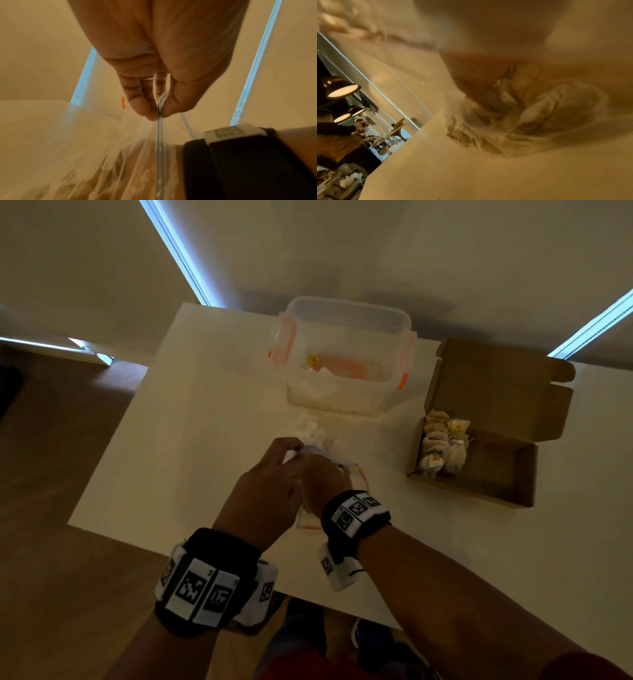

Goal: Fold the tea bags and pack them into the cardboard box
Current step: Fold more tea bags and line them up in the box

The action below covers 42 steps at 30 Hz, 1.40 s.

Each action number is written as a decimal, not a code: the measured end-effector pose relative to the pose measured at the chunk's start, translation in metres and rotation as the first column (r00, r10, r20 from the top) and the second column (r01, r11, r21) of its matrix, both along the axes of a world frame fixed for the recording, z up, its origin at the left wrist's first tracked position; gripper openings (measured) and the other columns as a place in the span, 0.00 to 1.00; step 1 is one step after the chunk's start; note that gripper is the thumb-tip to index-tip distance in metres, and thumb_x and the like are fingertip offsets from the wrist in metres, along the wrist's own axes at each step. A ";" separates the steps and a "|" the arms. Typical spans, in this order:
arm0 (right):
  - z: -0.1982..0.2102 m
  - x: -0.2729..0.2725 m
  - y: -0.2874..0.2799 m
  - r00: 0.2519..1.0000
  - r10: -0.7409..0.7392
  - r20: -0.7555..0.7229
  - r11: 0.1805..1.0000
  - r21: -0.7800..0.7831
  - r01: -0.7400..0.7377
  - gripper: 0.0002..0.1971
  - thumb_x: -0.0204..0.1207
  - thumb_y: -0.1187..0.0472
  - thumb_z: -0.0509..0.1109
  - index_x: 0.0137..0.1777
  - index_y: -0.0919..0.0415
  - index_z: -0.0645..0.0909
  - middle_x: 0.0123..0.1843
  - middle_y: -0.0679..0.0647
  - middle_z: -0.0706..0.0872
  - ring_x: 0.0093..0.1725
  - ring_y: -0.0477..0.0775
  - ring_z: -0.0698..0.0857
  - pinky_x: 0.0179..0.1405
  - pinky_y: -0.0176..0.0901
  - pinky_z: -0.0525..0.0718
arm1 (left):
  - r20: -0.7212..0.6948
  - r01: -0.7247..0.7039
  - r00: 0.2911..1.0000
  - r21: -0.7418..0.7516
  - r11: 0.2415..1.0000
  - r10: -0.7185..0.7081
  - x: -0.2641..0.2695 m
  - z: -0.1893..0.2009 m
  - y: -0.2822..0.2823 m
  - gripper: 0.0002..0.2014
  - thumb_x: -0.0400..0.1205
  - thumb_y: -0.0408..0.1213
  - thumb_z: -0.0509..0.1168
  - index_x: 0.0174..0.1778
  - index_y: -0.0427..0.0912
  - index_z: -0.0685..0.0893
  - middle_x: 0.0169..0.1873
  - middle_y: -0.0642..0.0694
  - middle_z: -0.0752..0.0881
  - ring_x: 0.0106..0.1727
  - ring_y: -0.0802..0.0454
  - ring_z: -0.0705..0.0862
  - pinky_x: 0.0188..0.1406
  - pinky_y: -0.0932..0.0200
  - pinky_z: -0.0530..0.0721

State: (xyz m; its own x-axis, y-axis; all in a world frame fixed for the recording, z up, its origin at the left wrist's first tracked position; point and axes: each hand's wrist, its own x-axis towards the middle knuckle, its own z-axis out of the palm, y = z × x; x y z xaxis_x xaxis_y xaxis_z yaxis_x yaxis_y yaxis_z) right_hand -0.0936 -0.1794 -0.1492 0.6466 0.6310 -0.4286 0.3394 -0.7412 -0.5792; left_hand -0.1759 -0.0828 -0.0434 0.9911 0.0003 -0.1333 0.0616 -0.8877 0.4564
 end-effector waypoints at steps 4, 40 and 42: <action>0.019 -0.003 -0.023 0.993 -0.091 0.078 0.980 0.183 0.075 0.14 0.78 0.68 0.70 0.62 0.61 0.88 0.60 0.57 0.89 0.58 0.60 0.88 0.60 0.46 0.83 | 0.010 -0.060 0.998 0.002 0.998 0.060 0.008 0.002 0.004 0.24 0.81 0.26 0.66 0.76 0.40 0.79 0.76 0.47 0.72 0.42 0.44 0.85 0.37 0.50 0.84; 0.363 0.083 -0.167 0.828 -0.398 0.395 0.817 0.563 0.124 0.21 0.71 0.64 0.81 0.63 0.48 0.86 0.54 0.39 0.90 0.56 0.35 0.87 0.57 0.38 0.87 | -0.054 -0.062 0.991 -0.996 -0.069 -0.120 0.141 0.220 -0.124 0.17 0.88 0.39 0.59 0.71 0.44 0.82 0.51 0.40 0.91 0.36 0.48 0.90 0.25 0.57 0.86; 0.365 0.087 -0.170 0.815 -0.459 0.354 0.765 0.624 0.160 0.23 0.71 0.65 0.82 0.66 0.50 0.85 0.57 0.39 0.90 0.58 0.35 0.87 0.57 0.36 0.88 | -0.077 -0.089 0.992 -0.988 -0.123 -0.099 0.155 0.222 -0.125 0.19 0.90 0.36 0.56 0.75 0.37 0.78 0.54 0.34 0.87 0.32 0.50 0.86 0.23 0.61 0.84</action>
State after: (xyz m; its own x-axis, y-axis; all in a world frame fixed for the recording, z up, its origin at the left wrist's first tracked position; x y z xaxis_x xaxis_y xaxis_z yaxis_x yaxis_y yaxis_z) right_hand -0.0065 -0.3497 0.2158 0.8665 0.3797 0.3239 0.4808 -0.4607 -0.7460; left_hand -0.0208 -0.2077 0.1785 0.9715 -0.2295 -0.0596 0.1807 0.5541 0.8126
